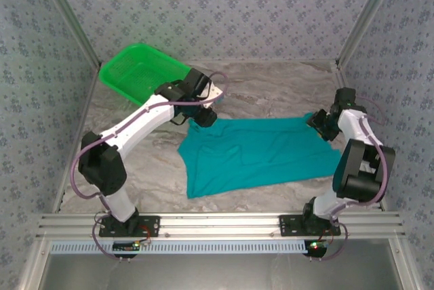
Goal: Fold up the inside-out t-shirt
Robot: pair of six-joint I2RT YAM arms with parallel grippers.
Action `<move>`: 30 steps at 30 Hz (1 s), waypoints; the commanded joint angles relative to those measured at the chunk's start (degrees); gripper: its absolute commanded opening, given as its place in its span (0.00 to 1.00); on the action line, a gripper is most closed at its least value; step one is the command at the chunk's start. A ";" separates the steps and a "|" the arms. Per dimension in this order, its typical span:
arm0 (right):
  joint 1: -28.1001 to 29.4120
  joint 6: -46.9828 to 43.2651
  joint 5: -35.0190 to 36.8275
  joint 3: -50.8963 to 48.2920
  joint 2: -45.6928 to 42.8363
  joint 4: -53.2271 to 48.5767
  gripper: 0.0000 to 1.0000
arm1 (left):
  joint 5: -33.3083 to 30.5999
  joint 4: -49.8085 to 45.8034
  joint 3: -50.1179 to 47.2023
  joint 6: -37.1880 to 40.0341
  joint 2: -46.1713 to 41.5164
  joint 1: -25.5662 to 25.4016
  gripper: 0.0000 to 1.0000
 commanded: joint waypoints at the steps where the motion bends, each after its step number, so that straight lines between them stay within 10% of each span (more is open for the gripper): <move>1: 0.97 2.22 -4.63 2.09 4.30 -1.26 0.52 | -1.33 -0.21 -2.81 18.34 5.32 0.37 0.40; 8: 2.94 4.46 -2.43 2.34 8.41 0.73 0.50 | -9.87 3.46 -2.38 26.66 11.40 1.39 0.42; 30: 0.79 3.57 -3.96 5.16 10.61 -1.01 0.54 | -0.95 -2.25 3.06 39.30 19.91 7.34 0.40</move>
